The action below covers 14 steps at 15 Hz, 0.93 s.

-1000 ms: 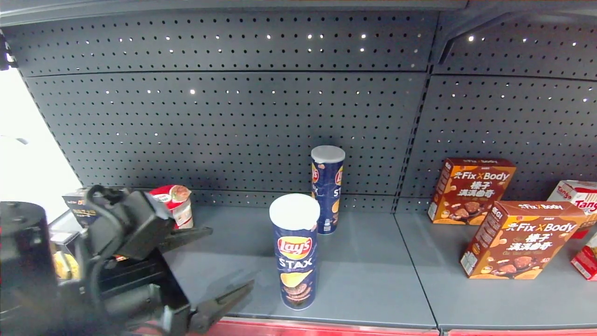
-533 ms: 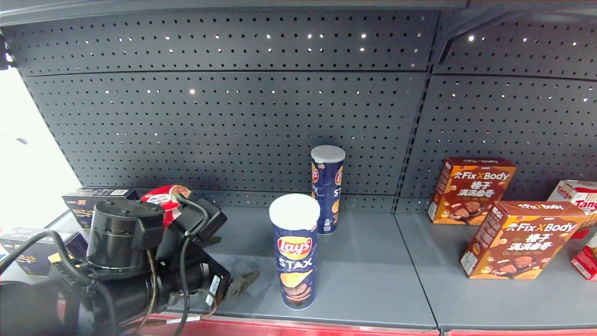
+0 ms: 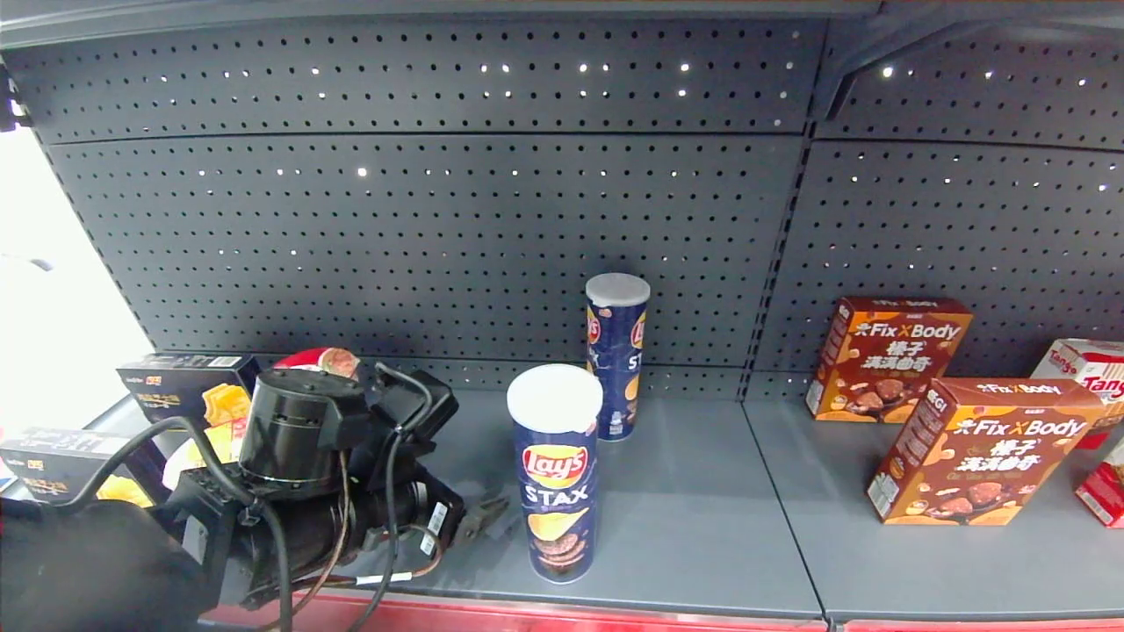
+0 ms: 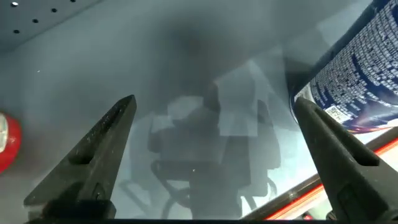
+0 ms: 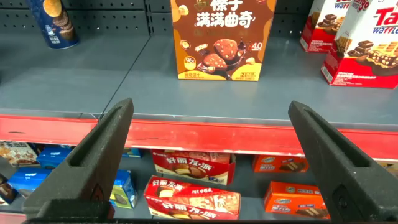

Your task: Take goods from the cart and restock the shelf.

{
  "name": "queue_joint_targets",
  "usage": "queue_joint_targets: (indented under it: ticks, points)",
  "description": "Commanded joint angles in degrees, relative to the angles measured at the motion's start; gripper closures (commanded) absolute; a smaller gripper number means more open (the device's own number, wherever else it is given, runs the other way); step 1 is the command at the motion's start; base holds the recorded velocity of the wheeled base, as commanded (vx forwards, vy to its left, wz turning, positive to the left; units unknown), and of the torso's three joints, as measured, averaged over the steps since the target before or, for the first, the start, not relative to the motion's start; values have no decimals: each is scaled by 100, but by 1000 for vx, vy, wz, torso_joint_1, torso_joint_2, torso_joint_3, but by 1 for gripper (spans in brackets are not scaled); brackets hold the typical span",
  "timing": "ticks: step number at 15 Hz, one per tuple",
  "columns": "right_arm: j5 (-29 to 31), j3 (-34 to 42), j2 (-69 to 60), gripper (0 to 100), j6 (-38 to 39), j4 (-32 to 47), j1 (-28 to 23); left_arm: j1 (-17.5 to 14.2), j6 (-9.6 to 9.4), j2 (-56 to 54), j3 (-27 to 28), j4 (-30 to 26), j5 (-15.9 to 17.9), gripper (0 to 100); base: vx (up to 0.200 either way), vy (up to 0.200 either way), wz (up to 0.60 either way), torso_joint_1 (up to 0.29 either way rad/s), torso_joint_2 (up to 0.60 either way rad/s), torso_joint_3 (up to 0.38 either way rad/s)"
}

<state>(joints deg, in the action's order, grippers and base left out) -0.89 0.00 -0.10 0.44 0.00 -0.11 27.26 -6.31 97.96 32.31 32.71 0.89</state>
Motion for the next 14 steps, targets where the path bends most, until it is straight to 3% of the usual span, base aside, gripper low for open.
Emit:
queue_joint_targets:
  ticks: [1,9,11,14]
  points:
    - [1,0,10,0,0,0,2,52,-1,21,39,-1,-1,0,0,0,0,0,0,0]
    - [1,0,10,0,0,0,2,324,25,206,373,-10,-212,0,0,0,0,0,0,0]
    - [1,0,10,0,0,0,2,403,192,232,461,-19,-282,0,0,0,0,0,0,0]
    - [1,0,10,0,0,0,2,456,210,285,399,-19,-318,0,0,0,0,0,0,0]
